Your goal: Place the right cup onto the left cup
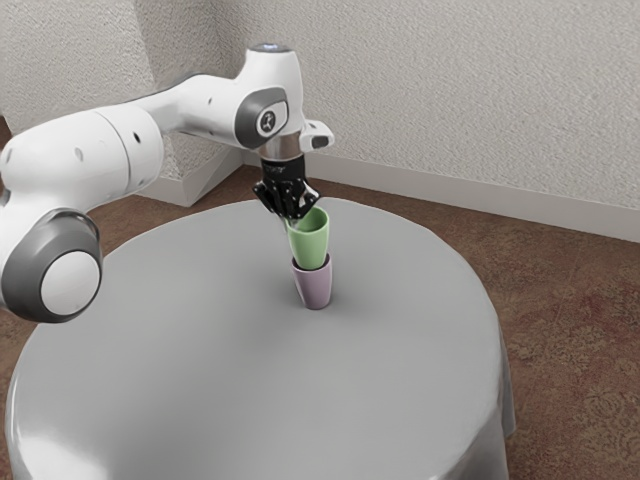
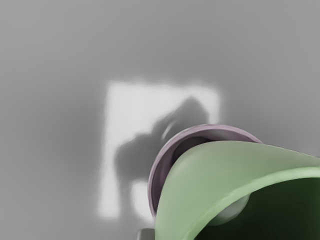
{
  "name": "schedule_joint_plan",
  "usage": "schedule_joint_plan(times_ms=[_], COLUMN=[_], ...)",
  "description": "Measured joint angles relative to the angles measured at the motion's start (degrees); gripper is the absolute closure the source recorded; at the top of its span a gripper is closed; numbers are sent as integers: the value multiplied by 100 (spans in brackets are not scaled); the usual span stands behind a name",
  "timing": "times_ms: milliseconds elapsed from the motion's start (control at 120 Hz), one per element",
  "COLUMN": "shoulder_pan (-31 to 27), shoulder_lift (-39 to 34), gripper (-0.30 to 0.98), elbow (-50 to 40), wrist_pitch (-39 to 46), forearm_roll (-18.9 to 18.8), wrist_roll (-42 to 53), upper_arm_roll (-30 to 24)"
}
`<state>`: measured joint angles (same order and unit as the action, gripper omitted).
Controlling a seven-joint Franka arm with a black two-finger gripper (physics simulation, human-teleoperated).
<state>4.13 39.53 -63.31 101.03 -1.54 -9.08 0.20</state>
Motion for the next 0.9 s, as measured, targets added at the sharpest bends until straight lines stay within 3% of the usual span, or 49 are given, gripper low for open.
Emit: schedule_joint_plan(times_ms=[258,450,550,700,900], shoulder_pan=[0,1,4,17,27], shoulder_lift=[94,97,47,-208,-716], gripper=[78,39,24,12,5], elbow=[-8,-158,-165,-166,-335], wrist_pitch=[62,156,176,149,9], forearm_roll=[13,141,167,164,149], wrist_roll=[1,15,21,27,33], upper_arm_roll=[10,23,25,32,25])
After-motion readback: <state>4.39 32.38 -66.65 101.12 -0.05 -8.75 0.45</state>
